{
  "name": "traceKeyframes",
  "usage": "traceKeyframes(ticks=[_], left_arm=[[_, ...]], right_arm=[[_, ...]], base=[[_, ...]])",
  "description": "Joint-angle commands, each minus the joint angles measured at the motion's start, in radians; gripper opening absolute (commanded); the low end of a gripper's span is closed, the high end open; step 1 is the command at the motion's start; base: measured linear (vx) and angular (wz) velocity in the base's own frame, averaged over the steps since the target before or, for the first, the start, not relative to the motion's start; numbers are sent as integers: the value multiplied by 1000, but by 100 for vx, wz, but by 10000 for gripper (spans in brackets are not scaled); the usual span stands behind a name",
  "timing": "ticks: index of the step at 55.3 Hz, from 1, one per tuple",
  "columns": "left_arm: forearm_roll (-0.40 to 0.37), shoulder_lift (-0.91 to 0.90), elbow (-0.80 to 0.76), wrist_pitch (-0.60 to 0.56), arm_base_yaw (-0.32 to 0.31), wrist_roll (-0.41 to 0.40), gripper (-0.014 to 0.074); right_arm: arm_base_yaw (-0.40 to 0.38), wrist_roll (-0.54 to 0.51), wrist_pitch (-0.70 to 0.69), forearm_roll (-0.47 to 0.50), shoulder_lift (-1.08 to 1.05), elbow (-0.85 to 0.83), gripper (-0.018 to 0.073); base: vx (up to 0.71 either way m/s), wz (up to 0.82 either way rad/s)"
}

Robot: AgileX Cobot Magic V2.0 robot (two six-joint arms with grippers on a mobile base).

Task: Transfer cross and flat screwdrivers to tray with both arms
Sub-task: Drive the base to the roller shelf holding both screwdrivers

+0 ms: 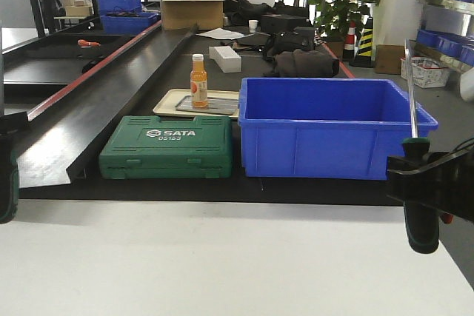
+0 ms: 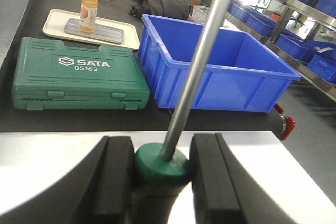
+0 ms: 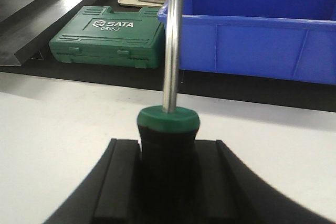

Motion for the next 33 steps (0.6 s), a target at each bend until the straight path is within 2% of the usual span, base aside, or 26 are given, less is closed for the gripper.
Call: traceKeyframes(ticks=[1,33], left_arm=[[-47,-19,-39,-46,-5,1,3],[-47,-19,-39,-46,-5,1,3]], right_arm=[[-2,-10,-92,-21,-20,-31,-8],[-2,-10,-95,-21,-20,-31,-8]], base=[[-11,1],[-21,-6]])
